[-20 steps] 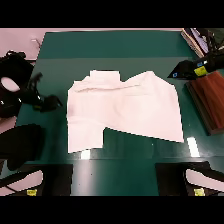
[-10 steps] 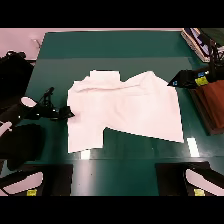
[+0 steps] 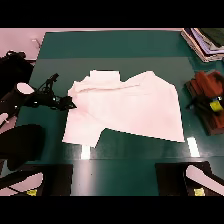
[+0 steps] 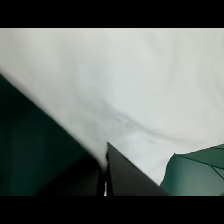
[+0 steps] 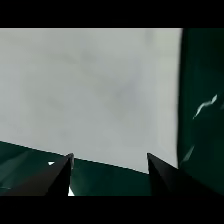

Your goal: Fold the shirts.

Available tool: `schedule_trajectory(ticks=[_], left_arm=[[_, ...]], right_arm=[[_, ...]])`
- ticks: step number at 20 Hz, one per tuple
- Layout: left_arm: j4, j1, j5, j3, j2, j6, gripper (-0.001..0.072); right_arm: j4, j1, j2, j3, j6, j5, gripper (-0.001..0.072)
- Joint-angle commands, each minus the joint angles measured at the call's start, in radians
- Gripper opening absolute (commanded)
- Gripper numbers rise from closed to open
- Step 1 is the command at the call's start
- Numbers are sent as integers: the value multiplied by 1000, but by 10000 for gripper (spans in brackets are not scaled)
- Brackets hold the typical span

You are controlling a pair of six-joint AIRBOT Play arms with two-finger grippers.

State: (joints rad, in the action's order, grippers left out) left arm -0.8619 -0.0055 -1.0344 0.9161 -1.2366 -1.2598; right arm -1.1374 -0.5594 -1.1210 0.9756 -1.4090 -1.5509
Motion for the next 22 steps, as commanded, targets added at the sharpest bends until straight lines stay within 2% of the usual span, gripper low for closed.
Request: schedule_trajectory(ticks=[1,3,5,7,12,13,16,17,19,22], left_arm=[[3,-2,-20,37,6,5,29],[4,-2,-22,37,6,5,28],[5,-2,-22,37,5,5,29],[6,-2,-24,37,5,5,29],[10,-2,-32,37,6,4,29],[10,-2,-37,37,6,4,29],[10,-2,-78,38,8,4,28],[9,-2,-87,37,23,4,28],[6,-2,-82,58,87,-4,27],[5,-2,-92,191,235,-39,27]], right_arm=[[-37,-237,0,-202,9,43,504],[-35,-306,0,-294,37,78,498],[-35,-323,0,-367,57,120,447],[-21,-320,0,-424,61,163,447],[47,-203,-43,-478,95,210,439],[47,-161,-43,-477,95,230,390],[47,-43,36,-476,95,307,65],[46,-14,79,-468,95,316,18],[47,34,168,-399,94,287,17],[97,105,290,-169,93,236,17]])
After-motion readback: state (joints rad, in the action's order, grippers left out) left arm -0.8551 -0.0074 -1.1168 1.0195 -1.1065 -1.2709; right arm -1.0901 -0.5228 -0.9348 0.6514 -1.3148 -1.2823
